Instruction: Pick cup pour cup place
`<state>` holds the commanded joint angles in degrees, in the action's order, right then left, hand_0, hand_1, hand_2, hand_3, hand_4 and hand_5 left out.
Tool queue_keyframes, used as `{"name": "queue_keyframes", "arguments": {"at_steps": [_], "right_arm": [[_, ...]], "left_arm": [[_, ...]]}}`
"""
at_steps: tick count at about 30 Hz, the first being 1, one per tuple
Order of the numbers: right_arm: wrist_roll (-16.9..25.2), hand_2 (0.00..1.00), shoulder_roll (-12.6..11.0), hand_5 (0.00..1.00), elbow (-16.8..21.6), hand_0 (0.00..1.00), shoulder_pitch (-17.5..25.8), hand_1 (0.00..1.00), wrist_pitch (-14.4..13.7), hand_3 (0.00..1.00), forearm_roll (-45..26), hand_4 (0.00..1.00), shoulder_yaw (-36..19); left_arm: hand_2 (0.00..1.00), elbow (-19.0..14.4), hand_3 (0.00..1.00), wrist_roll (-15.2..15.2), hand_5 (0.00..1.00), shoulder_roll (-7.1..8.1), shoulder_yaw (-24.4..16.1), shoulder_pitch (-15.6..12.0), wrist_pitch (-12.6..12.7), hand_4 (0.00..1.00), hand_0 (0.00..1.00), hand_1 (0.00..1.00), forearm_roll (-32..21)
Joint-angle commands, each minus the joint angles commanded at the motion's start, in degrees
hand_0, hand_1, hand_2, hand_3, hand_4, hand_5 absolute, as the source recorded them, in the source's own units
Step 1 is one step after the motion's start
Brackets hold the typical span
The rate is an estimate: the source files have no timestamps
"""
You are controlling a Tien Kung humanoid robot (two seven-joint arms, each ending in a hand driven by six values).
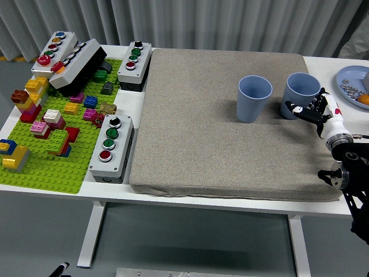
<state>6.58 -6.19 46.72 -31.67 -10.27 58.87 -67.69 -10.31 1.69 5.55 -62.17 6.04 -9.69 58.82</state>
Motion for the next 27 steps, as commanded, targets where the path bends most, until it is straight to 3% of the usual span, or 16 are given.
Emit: {"name": "queue_keyframes", "arguments": {"at_steps": [1, 2, 13, 14, 27], "right_arm": [[0.0, 0.87, 0.0, 0.192, 0.0, 0.946, 0.0, 0.84, 0.0, 0.91, 0.0, 0.829, 0.0], [0.0, 0.549, 0.0, 0.002, 0.0, 0.84, 0.0, 0.661, 0.0, 0.661, 0.0, 0.7, 0.0], [0.3, 0.528, -0.1, 0.002, 0.5, 0.805, 0.0, 0.633, -0.9, 0.628, 0.1, 0.666, 0.0], [0.3, 0.497, -0.1, 0.002, 0.5, 0.757, 0.0, 0.589, -0.9, 0.601, 0.1, 0.662, 0.0], [-0.9, 0.502, -0.8, 0.002, 2.5, 0.762, 0.0, 0.6, -1.9, 0.601, 2.9, 0.636, 1.3]], "left_arm": [[0.886, 0.0, 0.807, 0.0, 0.998, 0.0, 0.0, 0.0, 0.0, 0.641, 0.837, 0.809, 0.0], [0.886, 0.0, 0.808, 0.0, 0.998, 0.0, 0.0, 0.0, 0.0, 0.642, 0.838, 0.809, 0.0], [0.886, 0.0, 0.807, 0.0, 0.998, -0.02, -0.1, -0.1, 0.0, 0.641, 0.838, 0.809, 0.1], [0.886, 0.0, 0.807, 0.0, 0.998, -0.01, -0.1, -0.1, 0.0, 0.641, 0.838, 0.81, 0.1], [0.886, 0.0, 0.807, 0.0, 0.997, 0.05, -0.3, -0.4, 0.0, 0.64, 0.838, 0.809, 0.1]]}}
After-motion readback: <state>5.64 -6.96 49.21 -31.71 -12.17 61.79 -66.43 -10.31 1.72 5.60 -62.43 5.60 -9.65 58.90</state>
